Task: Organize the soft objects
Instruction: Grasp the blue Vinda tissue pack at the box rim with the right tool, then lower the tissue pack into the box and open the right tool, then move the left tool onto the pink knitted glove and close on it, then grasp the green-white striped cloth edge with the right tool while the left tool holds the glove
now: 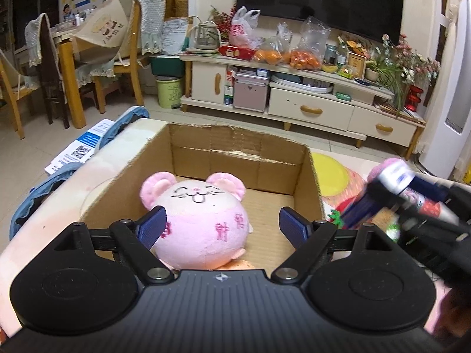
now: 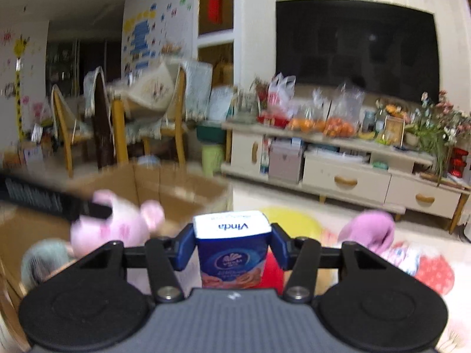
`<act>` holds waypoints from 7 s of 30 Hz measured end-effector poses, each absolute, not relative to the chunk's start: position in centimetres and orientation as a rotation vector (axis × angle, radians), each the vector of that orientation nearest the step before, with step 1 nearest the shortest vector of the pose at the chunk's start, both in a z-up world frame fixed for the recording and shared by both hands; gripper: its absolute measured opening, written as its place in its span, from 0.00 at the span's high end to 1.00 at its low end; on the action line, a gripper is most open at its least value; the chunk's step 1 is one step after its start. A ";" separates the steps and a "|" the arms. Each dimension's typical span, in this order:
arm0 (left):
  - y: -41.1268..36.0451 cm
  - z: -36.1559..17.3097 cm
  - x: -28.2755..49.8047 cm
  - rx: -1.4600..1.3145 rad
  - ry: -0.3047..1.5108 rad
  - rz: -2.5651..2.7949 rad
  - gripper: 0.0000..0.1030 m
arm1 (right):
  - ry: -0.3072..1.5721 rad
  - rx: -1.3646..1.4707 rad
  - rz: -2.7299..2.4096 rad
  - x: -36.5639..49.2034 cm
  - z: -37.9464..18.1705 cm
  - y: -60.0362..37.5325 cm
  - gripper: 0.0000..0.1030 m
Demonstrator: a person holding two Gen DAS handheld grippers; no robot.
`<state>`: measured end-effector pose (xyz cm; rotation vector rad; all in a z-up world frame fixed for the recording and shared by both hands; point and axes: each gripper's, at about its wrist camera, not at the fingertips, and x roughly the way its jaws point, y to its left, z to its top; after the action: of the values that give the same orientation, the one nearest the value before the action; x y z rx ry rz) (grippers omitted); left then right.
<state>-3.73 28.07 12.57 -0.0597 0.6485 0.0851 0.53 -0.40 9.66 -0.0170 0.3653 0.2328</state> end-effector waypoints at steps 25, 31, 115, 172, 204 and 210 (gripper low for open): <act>28.8 13.2 -4.0 -0.154 0.626 0.172 0.00 | 0.326 0.064 0.306 -0.7 12.0 2.5 0.05; 27.9 13.0 -4.5 -0.139 0.643 0.134 0.00 | 0.330 0.065 0.201 -2.5 11.9 0.6 0.01; 12.7 4.8 -8.0 0.241 0.583 -0.130 0.00 | 0.625 0.608 0.061 -3.1 1.0 -20.8 0.01; 15.6 5.6 0.3 -0.135 0.671 -0.039 0.05 | 0.552 0.815 0.297 2.3 0.2 -21.8 0.24; 14.4 4.9 -0.3 -0.131 0.736 -0.065 0.05 | 0.568 0.592 0.275 -0.6 2.6 -19.5 0.88; 13.8 5.7 -2.4 -0.108 0.740 -0.124 0.05 | 0.550 0.462 0.210 -4.3 4.6 -18.5 0.89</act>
<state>-2.36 13.84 5.74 -0.1084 0.7399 -0.1238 -4.25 -18.49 4.55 0.4621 0.5495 0.2097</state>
